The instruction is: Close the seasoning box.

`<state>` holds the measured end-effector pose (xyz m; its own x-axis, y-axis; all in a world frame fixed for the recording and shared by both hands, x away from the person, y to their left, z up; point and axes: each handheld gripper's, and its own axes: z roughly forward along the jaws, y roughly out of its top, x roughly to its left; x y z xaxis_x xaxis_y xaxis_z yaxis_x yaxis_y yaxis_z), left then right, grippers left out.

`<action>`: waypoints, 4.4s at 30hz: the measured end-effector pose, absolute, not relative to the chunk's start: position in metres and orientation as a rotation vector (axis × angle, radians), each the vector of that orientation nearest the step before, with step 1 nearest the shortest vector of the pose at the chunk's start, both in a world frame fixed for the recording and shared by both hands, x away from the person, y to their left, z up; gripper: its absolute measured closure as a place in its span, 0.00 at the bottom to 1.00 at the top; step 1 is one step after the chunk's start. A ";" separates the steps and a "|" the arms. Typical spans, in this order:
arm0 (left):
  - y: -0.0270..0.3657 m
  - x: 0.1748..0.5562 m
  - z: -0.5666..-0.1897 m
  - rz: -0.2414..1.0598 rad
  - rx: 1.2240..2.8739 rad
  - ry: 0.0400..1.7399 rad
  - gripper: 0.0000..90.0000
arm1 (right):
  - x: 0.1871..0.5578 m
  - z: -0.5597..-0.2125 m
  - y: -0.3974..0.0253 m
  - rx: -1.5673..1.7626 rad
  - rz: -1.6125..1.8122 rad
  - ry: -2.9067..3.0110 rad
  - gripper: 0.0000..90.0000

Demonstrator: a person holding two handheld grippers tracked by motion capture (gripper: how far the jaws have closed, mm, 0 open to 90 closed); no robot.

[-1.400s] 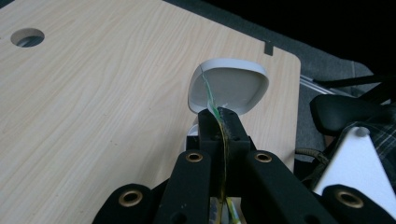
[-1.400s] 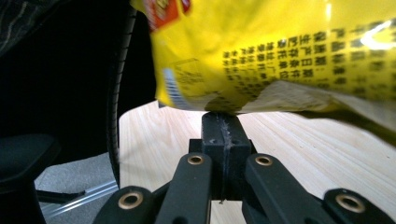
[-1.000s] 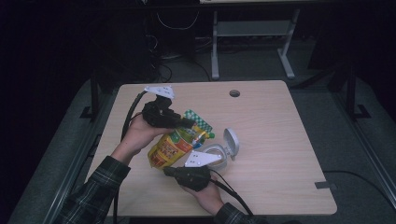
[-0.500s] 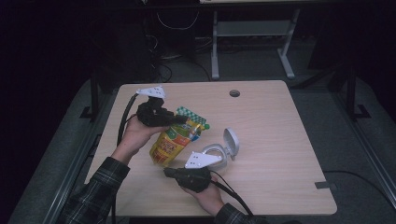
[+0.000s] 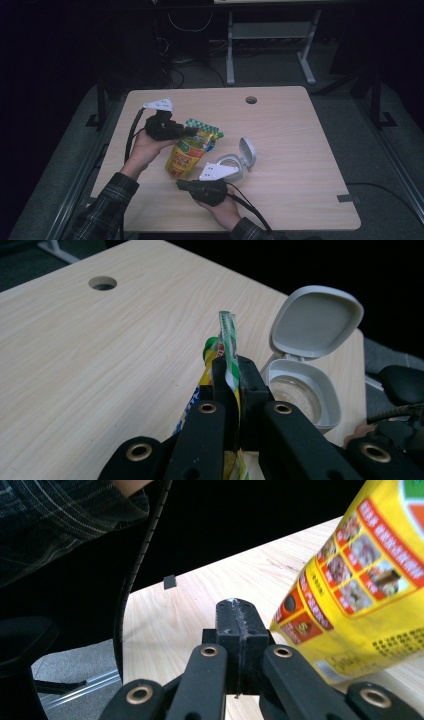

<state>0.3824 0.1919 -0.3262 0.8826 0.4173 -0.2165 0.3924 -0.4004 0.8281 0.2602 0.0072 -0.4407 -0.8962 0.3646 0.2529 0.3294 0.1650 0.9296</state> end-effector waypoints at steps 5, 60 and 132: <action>0.200 0.375 -0.326 0.038 2.018 0.576 0.99 | 0.259 -0.441 0.007 0.700 1.863 2.406 0.99; 0.306 0.283 -0.361 0.130 1.923 0.615 0.61 | 0.250 -0.432 -0.032 0.646 1.651 2.530 1.00; 0.311 0.264 -0.461 0.248 2.221 0.774 0.19 | 0.286 -0.407 -0.178 0.917 1.667 2.072 1.00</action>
<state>0.2642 0.3110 -0.4614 0.7977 0.6000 -0.0607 0.4529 -0.5295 0.7173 0.2860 -0.1777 -0.4072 -0.7395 0.6587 0.1386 0.2763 0.1092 0.9549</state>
